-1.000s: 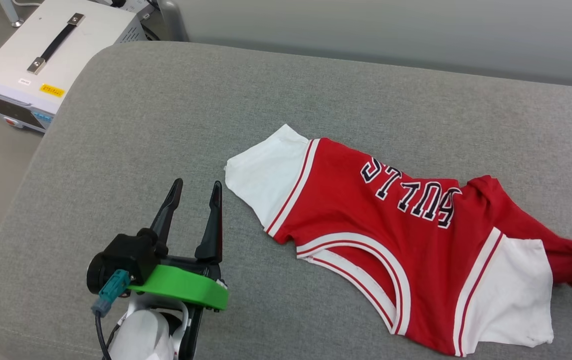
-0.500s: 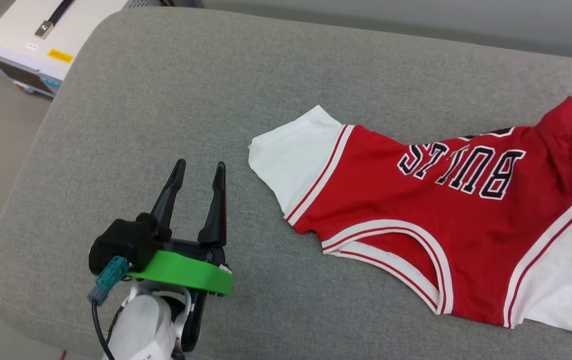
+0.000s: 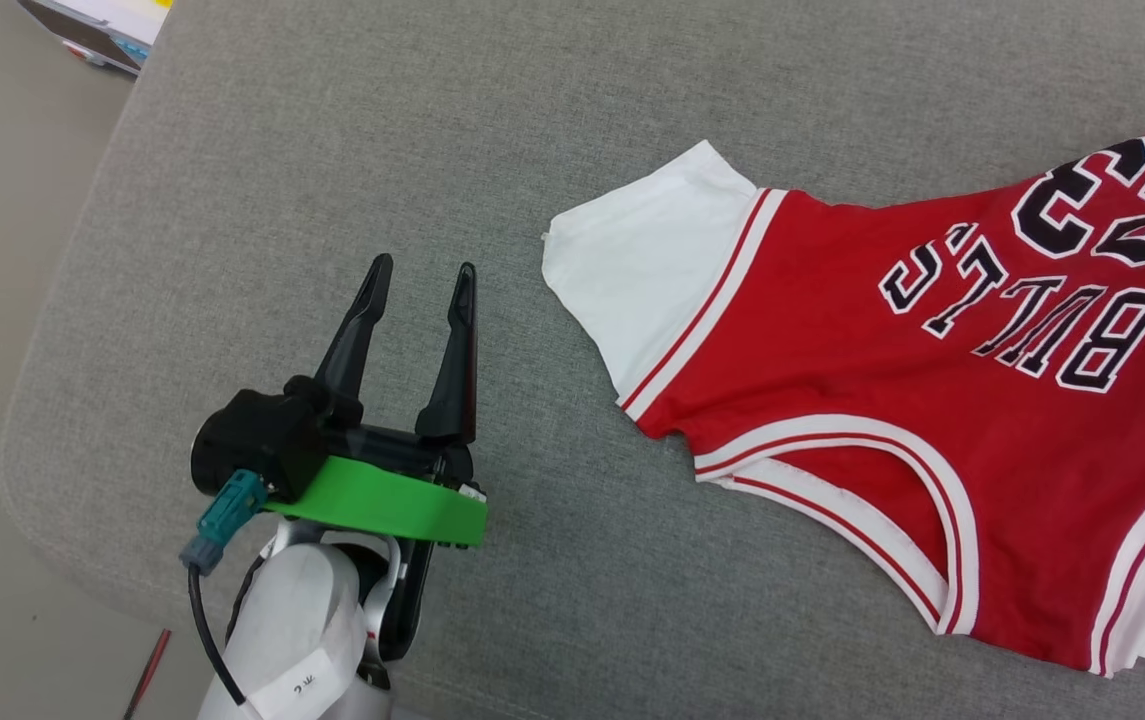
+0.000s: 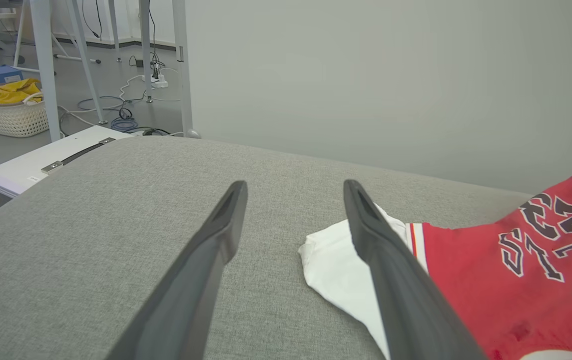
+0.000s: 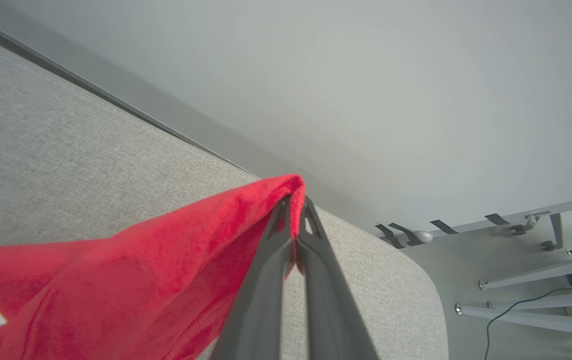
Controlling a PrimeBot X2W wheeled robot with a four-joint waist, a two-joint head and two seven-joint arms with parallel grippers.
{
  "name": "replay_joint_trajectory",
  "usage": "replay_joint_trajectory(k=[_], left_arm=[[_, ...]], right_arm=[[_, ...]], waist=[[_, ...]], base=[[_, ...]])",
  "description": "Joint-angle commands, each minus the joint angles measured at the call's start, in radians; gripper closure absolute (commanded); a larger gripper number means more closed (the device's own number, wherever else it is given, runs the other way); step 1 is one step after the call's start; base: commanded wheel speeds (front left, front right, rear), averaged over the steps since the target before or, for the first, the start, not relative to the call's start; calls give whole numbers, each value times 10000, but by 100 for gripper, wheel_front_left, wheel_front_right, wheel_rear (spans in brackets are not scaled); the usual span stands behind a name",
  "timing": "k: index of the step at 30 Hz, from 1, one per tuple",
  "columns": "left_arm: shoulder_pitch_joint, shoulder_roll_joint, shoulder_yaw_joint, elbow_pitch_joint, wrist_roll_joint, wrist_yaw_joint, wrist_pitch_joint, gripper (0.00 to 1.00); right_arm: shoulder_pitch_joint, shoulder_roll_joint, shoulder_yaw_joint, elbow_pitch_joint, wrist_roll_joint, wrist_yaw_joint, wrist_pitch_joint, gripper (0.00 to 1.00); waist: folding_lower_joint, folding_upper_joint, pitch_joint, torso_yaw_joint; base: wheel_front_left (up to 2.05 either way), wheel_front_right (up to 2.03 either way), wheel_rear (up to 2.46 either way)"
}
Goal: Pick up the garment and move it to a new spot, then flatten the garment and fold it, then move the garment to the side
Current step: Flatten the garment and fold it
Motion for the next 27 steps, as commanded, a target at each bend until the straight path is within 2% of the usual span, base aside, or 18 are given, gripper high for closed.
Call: replay_joint_trajectory(k=[1,5,6,11,18,27], left_arm=[[-177,-45,-15,6,-91,63,-57,0],[-153,-45,-37,73,-62,91,-57,0],[-65,-45,76,170,37,72,-57,0],[103,-45,302,284,217,10,-57,0],[475,-45,734,429,509,-103,-57,0],[874,-43,1197,543,761,-218,-57,0]], right_arm=[[-149,144,112,333,-43,-11,-143,0],[-155,487,212,1113,128,-11,-685,0],[53,791,247,1603,458,-11,-1284,0],[443,1180,83,1715,1169,-11,-2236,0],[1610,1698,-10,1053,2195,-11,-3646,0],[3715,2357,-643,-770,2829,-11,-4445,0]], waist=[[-2,0,91,100],[-2,0,-135,-27],[-2,0,-505,-241],[-2,0,-1108,-550],[-2,0,-2036,-1071],[-2,0,-2768,-1659]], base=[[0,0,0],[0,0,0],[0,0,0],[0,0,0],[0,0,0],[0,0,0]])
